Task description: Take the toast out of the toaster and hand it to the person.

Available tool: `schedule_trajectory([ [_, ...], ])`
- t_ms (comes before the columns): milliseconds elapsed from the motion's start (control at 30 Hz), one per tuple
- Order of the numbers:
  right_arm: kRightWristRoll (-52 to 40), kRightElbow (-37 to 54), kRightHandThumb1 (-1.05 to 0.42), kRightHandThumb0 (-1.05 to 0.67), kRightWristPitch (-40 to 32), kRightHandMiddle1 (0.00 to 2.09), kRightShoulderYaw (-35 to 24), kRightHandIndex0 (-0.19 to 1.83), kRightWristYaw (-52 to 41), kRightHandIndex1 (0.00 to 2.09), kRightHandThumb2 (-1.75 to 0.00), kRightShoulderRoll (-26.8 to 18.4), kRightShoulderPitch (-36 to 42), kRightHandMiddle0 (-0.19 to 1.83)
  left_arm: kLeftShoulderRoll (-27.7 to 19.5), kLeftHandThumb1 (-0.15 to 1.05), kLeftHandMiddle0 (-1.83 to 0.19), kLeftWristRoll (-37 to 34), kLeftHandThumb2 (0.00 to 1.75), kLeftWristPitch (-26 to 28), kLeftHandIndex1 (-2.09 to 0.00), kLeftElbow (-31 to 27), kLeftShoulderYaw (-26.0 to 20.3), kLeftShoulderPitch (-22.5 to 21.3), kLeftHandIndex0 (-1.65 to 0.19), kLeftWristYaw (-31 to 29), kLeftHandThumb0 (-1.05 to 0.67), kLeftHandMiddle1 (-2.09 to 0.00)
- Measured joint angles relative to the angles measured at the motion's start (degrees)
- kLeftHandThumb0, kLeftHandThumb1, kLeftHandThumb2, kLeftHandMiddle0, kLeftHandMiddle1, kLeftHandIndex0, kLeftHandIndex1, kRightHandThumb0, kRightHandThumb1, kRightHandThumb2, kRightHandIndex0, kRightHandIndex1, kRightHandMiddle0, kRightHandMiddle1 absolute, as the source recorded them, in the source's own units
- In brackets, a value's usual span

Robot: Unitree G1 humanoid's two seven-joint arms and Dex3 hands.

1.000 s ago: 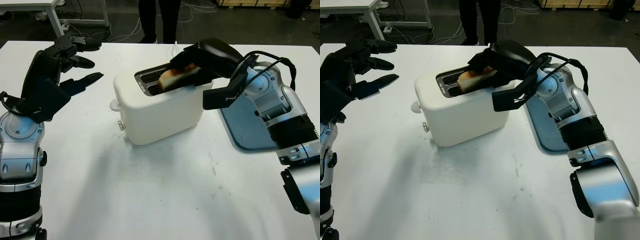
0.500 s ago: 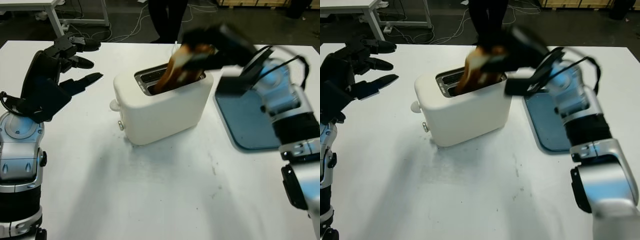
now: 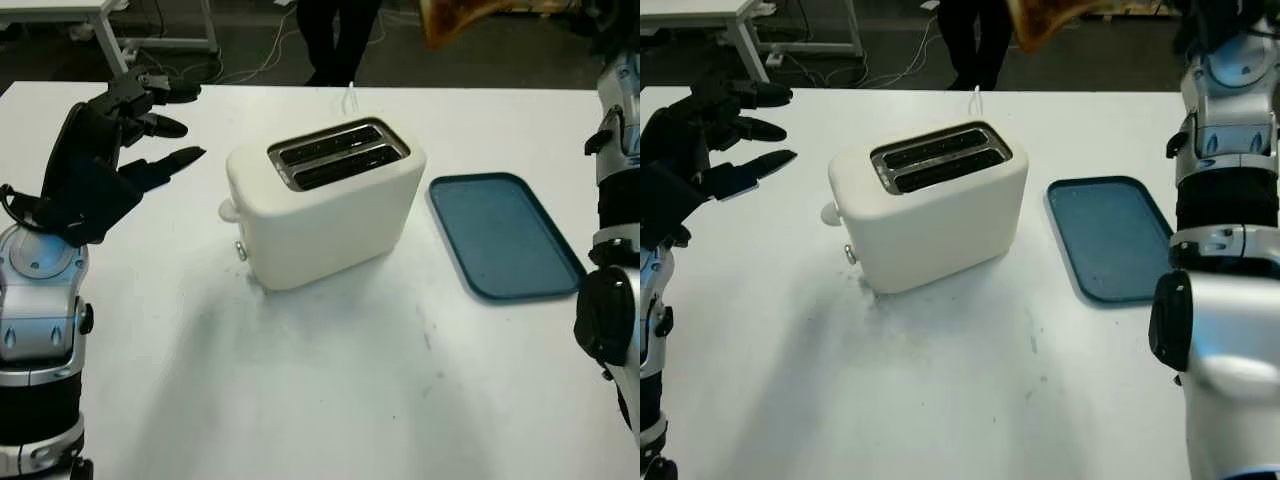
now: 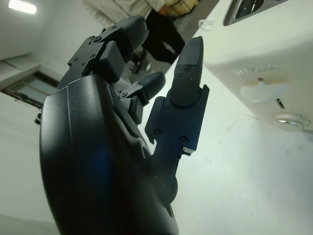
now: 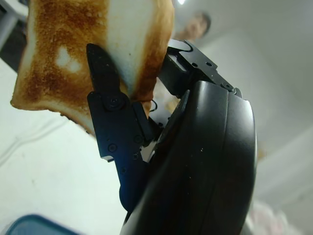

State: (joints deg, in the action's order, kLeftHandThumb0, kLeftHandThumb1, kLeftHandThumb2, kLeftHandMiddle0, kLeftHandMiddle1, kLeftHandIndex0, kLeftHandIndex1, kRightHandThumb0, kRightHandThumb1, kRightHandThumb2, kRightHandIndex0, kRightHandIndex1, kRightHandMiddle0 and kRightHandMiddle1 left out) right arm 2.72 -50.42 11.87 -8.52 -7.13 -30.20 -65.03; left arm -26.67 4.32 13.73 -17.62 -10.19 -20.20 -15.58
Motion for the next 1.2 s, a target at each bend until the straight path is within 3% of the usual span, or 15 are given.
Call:
schedule_trajectory([
  [200, 2.1, -11.0, -0.92, -0.07, 2.6, 1.75, 0.2, 0.92, 8.6, 1.75, -0.2, 0.6, 0.5, 0.63, 0.0, 0.92, -0.32, 0.0, 0.05, 0.0, -0.67, 0.0, 0.0, 0.0, -0.35, 0.0, -0.3, -1.01],
  [367, 2.7, -17.1, -0.92, 0.04, 3.4, 1.74, 0.2, 0.71, 15.2, 1.75, -0.28, 4.9, 2.1, 0.33, 0.1, 0.92, -0.32, 0.0, 0.05, 0.0, -0.67, 0.3, 0.0, 0.0, -0.35, 0.0, -0.3, -1.03],
  [500, 2.5, -21.2, -0.92, 0.01, 1.8, 1.75, -0.3, 0.68, 17.4, 1.75, -0.26, 7.3, 2.8, 0.38, 0.1, 0.92, -0.32, 0.0, 0.06, 0.0, -0.68, 0.3, 0.1, 0.0, -0.35, 0.0, -0.31, -1.03],
  [700, -1.8, -24.1, -0.92, -0.06, -0.7, 1.75, -4.3, 0.81, 15.6, 1.75, -0.23, 8.2, 2.8, 0.44, 0.1, 0.92, -0.31, 0.0, 0.06, 0.0, -0.68, 0.3, 0.3, -0.1, -0.34, 0.0, -0.32, -1.04],
  [933, 0.2, -24.9, -0.92, -0.16, -1.3, 1.75, -2.3, 0.89, 17.3, 1.75, -0.16, 9.8, 2.7, 0.56, 0.1, 0.92, -0.29, 0.0, 0.07, 0.2, -0.68, 0.2, 0.3, -0.1, -0.33, 0.0, -0.3, -1.03],
  [1200, -1.4, -25.0, -0.92, -0.08, -2.0, 1.75, -4.9, 0.84, 19.1, 1.75, -0.18, 11.2, 2.2, 0.49, 0.1, 0.92, -0.29, 0.0, 0.07, 0.3, -0.69, 0.0, 0.3, 0.0, -0.33, 0.0, -0.3, -1.03],
])
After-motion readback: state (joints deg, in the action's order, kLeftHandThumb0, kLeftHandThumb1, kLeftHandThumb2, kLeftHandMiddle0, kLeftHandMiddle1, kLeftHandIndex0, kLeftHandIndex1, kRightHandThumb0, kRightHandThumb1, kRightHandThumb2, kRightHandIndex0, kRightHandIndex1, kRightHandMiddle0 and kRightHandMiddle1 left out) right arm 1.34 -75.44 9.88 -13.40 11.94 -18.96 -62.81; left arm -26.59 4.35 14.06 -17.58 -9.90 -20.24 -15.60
